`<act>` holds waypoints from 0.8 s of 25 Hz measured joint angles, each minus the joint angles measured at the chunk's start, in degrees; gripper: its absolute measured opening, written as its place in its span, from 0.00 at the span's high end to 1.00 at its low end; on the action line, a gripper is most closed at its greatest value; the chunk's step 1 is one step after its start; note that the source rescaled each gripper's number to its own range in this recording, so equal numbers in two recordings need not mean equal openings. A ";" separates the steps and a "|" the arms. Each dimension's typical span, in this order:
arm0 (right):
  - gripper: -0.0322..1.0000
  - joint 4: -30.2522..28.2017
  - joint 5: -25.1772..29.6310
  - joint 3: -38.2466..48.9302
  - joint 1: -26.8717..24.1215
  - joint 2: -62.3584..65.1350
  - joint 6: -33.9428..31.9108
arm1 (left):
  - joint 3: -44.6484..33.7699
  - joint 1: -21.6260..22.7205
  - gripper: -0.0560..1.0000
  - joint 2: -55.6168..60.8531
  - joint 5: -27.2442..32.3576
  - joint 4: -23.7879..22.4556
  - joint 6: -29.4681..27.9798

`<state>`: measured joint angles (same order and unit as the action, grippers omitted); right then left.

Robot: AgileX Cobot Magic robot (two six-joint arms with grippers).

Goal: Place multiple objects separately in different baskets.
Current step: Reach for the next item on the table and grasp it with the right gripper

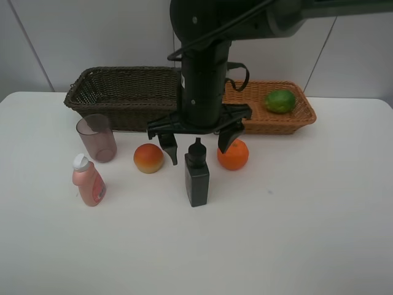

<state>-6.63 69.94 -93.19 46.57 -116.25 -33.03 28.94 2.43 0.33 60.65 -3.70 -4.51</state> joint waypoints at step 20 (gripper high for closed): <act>0.16 0.08 -0.86 0.00 0.00 -4.06 0.00 | 0.00 0.00 0.00 0.00 0.00 -0.66 0.00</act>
<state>-6.55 69.08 -93.19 46.57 -120.31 -33.03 28.94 2.43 0.33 60.65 -4.37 -4.51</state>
